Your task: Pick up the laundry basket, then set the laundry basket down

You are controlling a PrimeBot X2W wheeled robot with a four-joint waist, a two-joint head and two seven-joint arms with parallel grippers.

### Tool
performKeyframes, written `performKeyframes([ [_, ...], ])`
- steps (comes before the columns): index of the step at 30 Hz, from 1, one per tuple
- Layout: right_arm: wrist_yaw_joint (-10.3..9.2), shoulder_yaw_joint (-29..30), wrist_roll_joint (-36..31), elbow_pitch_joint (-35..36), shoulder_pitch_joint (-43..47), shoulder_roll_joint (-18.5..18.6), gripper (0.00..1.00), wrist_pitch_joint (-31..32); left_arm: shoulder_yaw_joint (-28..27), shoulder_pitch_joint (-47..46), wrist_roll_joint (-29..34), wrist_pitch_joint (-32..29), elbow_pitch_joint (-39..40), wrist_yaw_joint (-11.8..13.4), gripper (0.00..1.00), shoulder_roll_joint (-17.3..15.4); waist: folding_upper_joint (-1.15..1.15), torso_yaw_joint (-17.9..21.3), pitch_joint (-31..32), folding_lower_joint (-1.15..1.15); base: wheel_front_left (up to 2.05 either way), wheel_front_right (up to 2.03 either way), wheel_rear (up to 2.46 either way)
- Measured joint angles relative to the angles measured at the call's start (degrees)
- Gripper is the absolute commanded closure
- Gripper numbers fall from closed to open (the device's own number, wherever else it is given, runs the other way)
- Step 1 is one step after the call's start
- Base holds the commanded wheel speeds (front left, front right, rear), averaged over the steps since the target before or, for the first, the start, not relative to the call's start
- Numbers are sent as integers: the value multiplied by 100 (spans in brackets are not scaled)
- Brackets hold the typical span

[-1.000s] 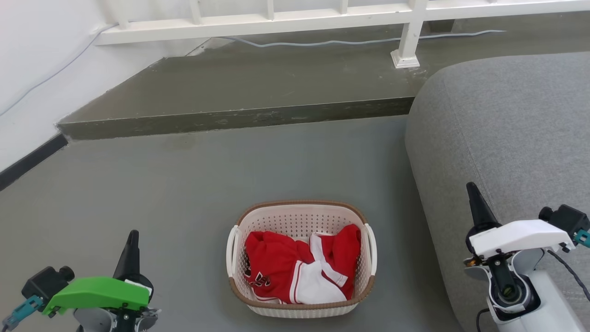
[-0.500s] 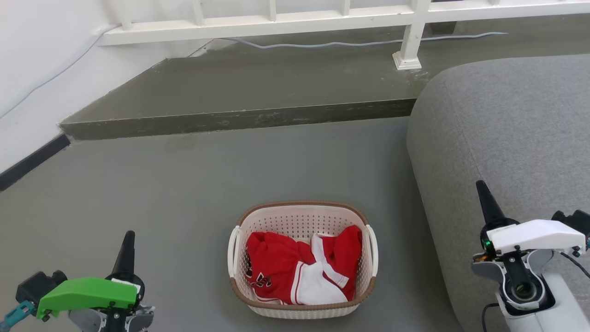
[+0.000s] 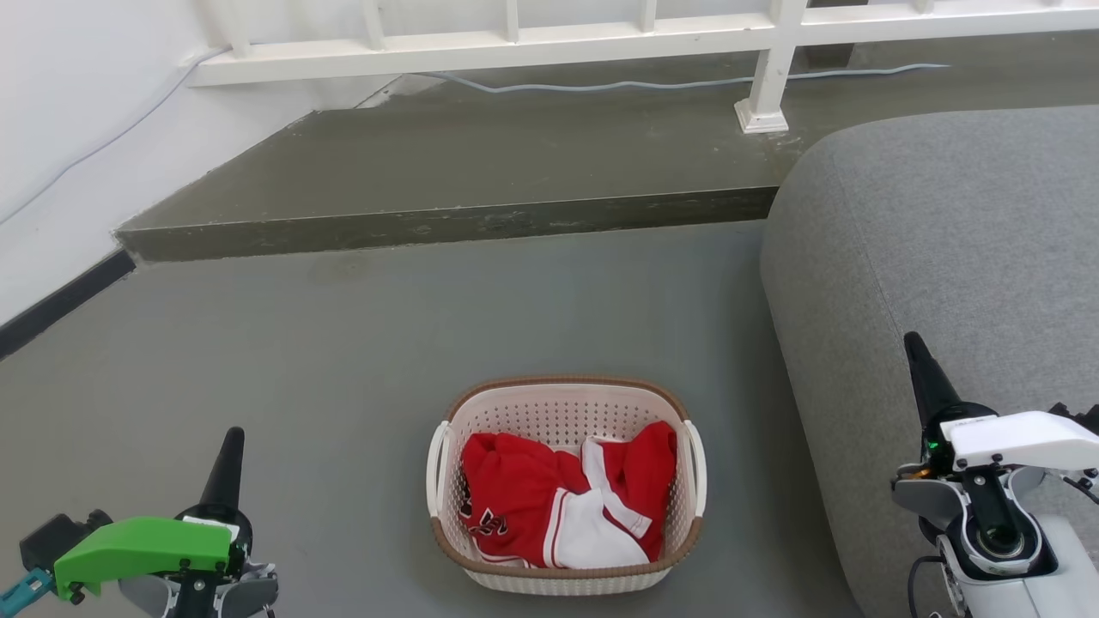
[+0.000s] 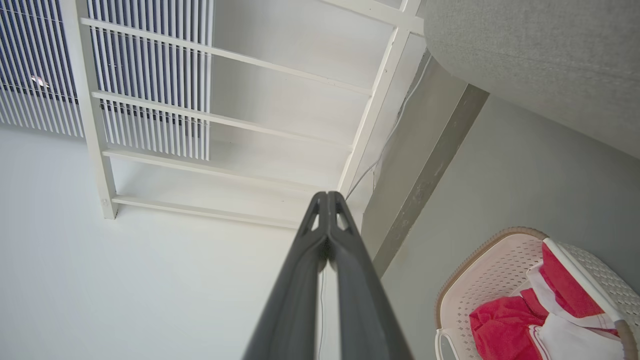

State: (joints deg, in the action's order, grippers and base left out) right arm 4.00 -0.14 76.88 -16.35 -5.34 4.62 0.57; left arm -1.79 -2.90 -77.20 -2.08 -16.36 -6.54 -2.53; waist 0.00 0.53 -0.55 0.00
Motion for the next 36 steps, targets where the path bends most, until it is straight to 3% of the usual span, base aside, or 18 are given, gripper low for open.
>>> performKeyframes([
  [24, 255, 586, 1540, 0, 4, -112, 100, 404, -291, -47, -1346, -430, 20, -47, 100, 37, 0, -53, 39, 0, 0, 0, 0],
  [36, 255, 625, 1597, 0, 4, -115, 100, 410, -314, -64, -1450, -445, 24, -47, 100, 41, 0, -54, 40, 0, 0, 0, 0],
])
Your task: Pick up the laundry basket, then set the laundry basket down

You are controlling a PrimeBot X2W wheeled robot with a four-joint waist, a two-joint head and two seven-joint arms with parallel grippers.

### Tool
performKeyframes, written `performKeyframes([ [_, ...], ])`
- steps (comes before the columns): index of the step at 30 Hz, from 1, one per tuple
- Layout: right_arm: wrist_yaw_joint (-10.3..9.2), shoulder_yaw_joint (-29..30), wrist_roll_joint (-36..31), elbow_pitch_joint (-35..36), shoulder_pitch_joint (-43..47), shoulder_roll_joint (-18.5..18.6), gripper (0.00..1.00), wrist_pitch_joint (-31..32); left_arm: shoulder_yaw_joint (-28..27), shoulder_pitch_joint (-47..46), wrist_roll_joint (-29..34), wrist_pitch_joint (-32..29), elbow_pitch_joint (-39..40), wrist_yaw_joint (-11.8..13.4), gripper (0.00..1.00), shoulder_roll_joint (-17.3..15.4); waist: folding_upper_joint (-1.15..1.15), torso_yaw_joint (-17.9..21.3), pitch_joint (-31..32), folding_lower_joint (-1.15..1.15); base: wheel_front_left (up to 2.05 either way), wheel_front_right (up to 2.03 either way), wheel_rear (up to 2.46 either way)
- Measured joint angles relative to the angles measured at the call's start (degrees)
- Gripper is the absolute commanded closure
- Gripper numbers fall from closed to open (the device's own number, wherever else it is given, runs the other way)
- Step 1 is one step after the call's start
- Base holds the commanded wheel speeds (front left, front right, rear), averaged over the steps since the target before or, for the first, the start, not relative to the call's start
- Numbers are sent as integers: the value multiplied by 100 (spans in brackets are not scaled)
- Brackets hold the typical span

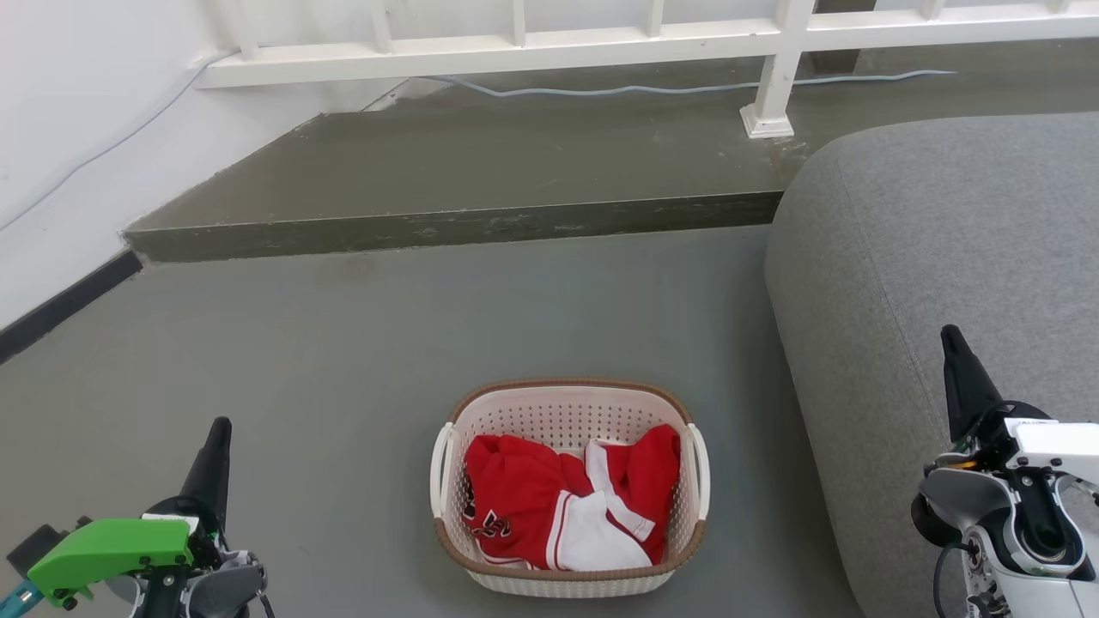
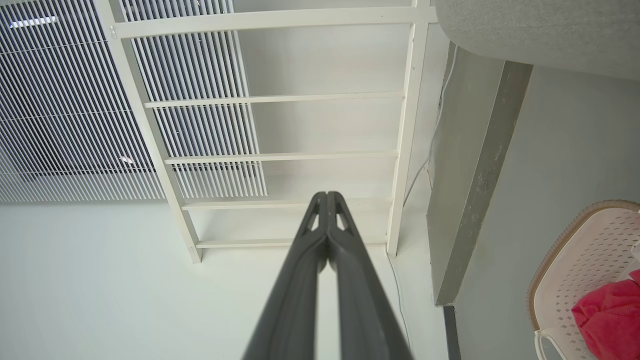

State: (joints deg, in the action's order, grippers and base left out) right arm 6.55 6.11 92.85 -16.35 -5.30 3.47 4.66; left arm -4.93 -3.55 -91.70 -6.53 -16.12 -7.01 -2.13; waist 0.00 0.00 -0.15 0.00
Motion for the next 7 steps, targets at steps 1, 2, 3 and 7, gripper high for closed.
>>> performKeyframes([
  [1, 0, 0, 0, 0, 0, 0, 100, 0, 0, 0, 0, 0, 0, 0, 100, 0, 0, 0, 0, 0, 0, 0, 0],
  [2, 0, 0, 0, 0, 0, -1, 100, 0, 0, 0, 0, 0, 0, 0, 100, 0, 0, 0, 0, 0, 0, 0, 0],
  [3, 0, 0, 0, 0, 0, -1, 100, 0, 0, 0, 0, 0, 1, 0, 100, 0, 0, 0, 0, 0, 0, 0, 0],
  [7, 0, 1, 0, 0, 1, -2, 100, 0, 0, 0, 0, 0, 3, 0, 100, 0, 0, 0, 0, 0, 0, 0, 0],
])
